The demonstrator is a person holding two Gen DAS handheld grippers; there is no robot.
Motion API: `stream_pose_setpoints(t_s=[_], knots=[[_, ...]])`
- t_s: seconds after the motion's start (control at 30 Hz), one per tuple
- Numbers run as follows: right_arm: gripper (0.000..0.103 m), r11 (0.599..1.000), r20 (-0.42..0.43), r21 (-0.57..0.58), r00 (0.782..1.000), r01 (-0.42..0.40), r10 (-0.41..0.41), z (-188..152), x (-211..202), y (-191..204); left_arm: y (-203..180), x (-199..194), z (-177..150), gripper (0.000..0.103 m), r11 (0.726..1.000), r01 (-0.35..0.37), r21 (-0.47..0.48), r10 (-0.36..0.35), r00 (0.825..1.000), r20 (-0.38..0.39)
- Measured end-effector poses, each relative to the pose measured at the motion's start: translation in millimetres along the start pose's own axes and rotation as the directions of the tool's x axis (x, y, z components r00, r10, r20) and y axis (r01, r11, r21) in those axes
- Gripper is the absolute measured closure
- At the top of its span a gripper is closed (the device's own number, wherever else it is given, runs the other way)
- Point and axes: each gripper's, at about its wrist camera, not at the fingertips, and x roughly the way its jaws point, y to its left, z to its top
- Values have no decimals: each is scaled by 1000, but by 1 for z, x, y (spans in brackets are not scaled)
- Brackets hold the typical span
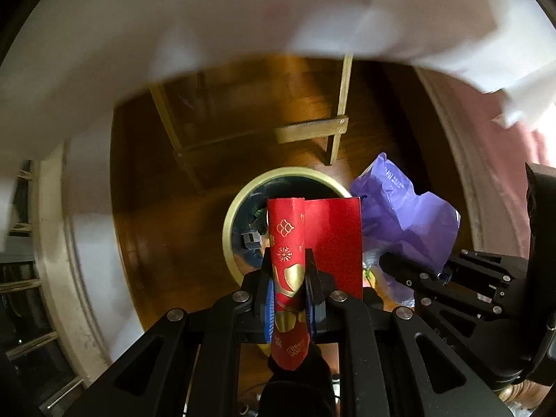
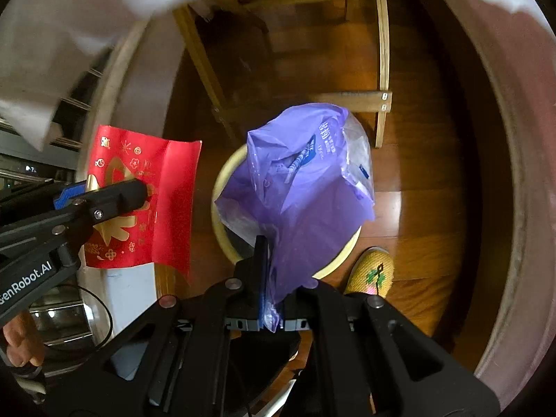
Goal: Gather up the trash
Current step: 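Carry the red envelope and purple bag down over the bin, then open both grippers to drop the envelope and bag into the bin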
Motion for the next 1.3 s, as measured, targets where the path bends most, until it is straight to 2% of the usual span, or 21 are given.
stream_pose_setpoints(t_s=[0.27, 0.37, 0.4, 0.43, 0.47, 0.5, 0.53, 0.57, 0.63, 0.67, 0.77, 1.03, 1.13, 1.3], knots=[[99, 1000, -68, -3, 998, -11, 11, -8, 82, -31, 2, 79, 2, 87, 999, -31, -13, 31, 999, -25], [99, 1000, -88, -6, 996, -13, 13, -11, 105, -35, 5, 101, 5, 73, 999, -46, -27, 45, 998, -41], [98, 1000, -88, -6, 996, -15, 14, -11, 111, -35, 4, 108, 7, 64, 998, -52, -32, 50, 998, -44], [95, 1000, -88, -4, 996, -20, 19, -10, 115, -36, 5, 113, 8, 51, 998, -55, -38, 53, 997, -50], [90, 1000, -88, 0, 996, -20, 20, -7, 119, -35, 8, 117, 9, 44, 997, -55, -47, 52, 997, -56], [88, 1000, -89, 4, 996, -20, 20, -5, 122, -34, 10, 122, 10, 33, 997, -53, -55, 50, 997, -55], [87, 1000, -89, 6, 996, -20, 20, -2, 126, -33, 12, 125, 11, 26, 997, -52, -59, 49, 997, -52], [83, 1000, -87, 7, 996, -22, 22, 0, 127, -31, 13, 125, 11, 24, 997, -54, -63, 51, 998, -44], [65, 999, -84, 10, 996, -32, 33, 4, 130, -29, 15, 123, 12, 19, 996, -65, -64, 63, 998, -30], [52, 999, -76, 10, 996, -39, 40, 6, 129, -27, 17, 122, 12, 18, 995, -70, -65, 68, 997, -27], [51, 998, -52, -2, 997, -64, 63, 10, 119, -20, 19, 112, 12, 18, 995, -76, -71, 75, 997, -8], [51, 999, -20, 3, 999, -45, 46, 16, 77, -12, 25, 56, 7, 18, 992, -81, -95, 84, 996, 34], [51, 999, 3, 6, 999, -43, 43, 18, 44, -5, 23, 20, 5, 18, 992, -70, -107, 77, 995, 56], [51, 999, 52, 7, 998, -39, 38, 22, -29, 13, 13, -61, 5, 18, 994, -33, -104, 45, 993, 112]])
